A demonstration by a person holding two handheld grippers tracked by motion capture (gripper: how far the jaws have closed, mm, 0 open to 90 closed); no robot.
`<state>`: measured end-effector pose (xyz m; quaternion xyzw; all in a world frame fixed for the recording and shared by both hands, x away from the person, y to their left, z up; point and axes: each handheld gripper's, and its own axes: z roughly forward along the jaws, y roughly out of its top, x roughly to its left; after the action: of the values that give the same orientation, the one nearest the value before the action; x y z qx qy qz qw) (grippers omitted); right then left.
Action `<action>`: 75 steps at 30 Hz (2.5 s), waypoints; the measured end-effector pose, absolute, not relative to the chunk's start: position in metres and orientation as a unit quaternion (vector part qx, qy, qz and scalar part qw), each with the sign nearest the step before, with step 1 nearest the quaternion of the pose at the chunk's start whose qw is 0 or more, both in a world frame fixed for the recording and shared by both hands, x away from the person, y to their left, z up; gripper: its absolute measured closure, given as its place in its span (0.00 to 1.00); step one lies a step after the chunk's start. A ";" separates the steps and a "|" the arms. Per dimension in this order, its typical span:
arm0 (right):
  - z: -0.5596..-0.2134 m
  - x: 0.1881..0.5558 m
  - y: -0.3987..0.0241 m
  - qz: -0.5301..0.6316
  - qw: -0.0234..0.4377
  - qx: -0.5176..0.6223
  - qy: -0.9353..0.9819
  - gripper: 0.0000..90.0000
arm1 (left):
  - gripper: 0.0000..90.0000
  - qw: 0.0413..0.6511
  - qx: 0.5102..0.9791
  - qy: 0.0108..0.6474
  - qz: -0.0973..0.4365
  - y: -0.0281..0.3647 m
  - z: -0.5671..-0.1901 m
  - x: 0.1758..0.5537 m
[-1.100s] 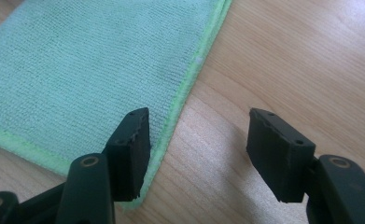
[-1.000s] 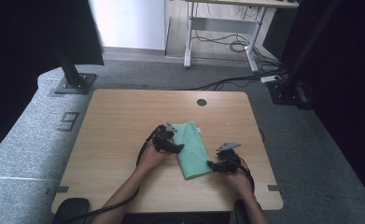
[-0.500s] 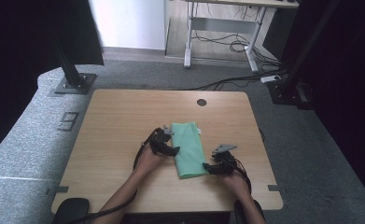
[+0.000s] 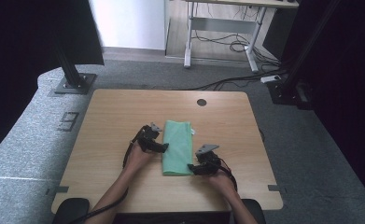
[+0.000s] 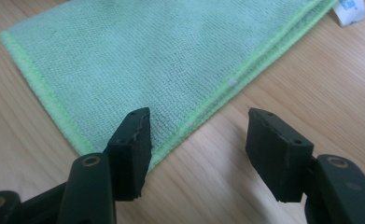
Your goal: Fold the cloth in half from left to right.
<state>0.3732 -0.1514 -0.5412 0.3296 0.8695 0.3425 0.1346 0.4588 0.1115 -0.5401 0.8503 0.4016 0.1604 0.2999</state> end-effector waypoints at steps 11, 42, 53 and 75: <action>-0.544 0.379 -0.139 0.358 0.130 0.336 0.862 0.43 | 0.15 0.345 0.848 0.376 0.143 0.131 -0.526 0.421; -0.537 0.378 -0.151 0.369 0.138 0.331 0.857 0.33 | 0.15 0.353 0.855 0.356 0.132 0.130 -0.540 0.370; -0.527 0.370 -0.184 0.365 0.152 0.363 0.844 0.15 | 0.07 0.337 0.857 0.363 0.144 0.158 -0.529 0.355; -0.553 0.365 -0.205 0.337 0.157 0.399 0.838 0.00 | 0.00 0.316 0.853 0.389 0.143 0.186 -0.548 0.349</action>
<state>0.3645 -0.2048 -0.5535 0.3993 0.8380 0.3374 0.1568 0.3486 0.1861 -0.5480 0.8533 0.3894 0.1431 0.3158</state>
